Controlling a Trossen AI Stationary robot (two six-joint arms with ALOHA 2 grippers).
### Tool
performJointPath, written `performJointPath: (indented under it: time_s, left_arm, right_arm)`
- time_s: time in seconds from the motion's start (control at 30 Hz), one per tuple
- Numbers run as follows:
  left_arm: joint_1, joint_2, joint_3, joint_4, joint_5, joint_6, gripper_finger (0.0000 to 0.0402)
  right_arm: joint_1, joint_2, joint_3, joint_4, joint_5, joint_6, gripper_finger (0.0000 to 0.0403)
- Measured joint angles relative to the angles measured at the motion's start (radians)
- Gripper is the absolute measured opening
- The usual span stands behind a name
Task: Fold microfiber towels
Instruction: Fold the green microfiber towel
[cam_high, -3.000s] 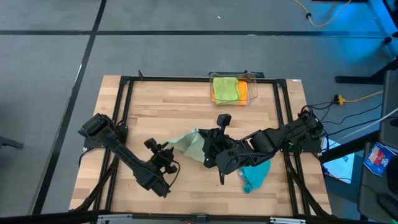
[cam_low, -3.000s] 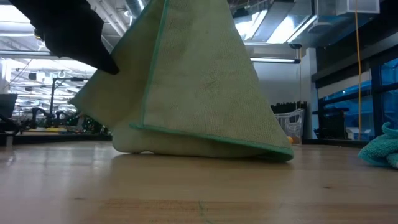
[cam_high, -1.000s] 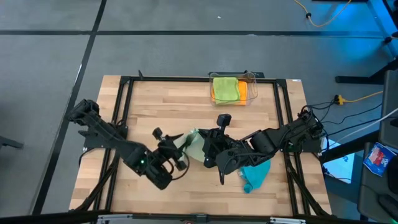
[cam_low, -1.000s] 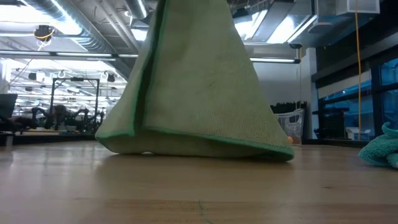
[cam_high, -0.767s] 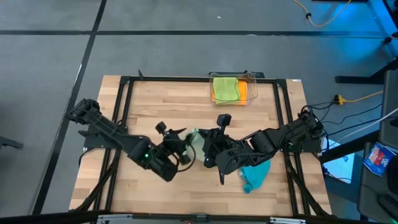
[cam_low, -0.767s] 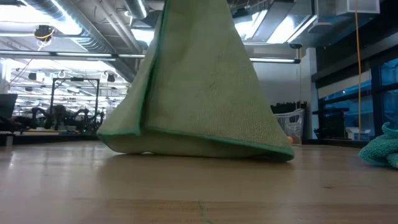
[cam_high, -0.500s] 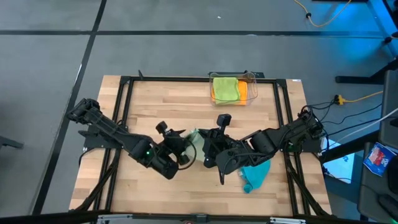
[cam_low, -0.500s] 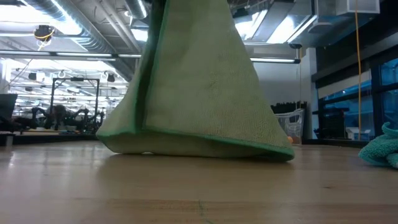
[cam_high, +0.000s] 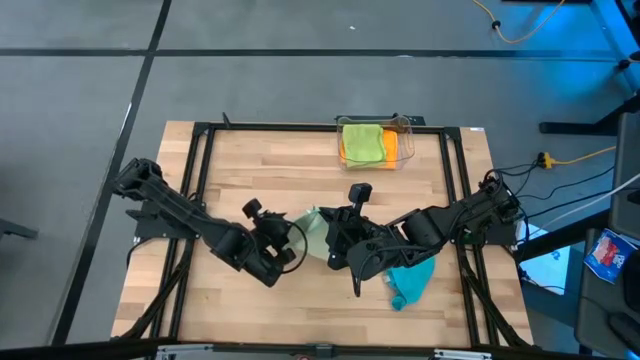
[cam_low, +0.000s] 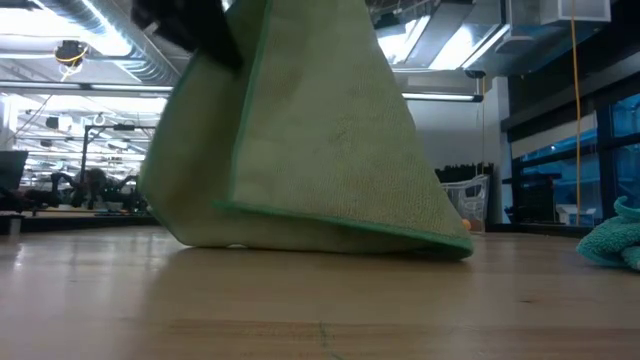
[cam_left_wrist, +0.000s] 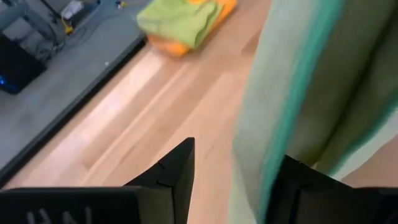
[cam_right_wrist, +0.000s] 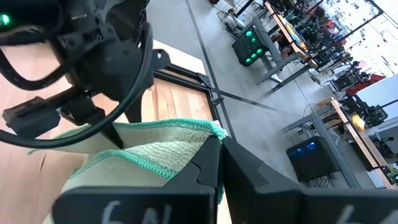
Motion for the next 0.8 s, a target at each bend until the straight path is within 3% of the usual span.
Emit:
performJointPath:
  time_s: [0.27,0.53,0.8]
  left_arm:
    - [-0.008,0.0,-0.118,0.01,0.079,-0.111,0.0137]
    - [-0.062,0.0,-0.208,0.009,0.093,-0.225,0.0137]
    - [-0.115,0.0,-0.246,0.009,0.143,-0.235,0.0137]
  right_arm:
    - [0.0,0.0,0.0,0.0,0.0,0.0,0.0017]
    - [0.0,0.0,0.0,0.0,0.0,0.0,0.0017]
    - [0.0,0.0,0.0,0.0,0.0,0.0,0.0017]
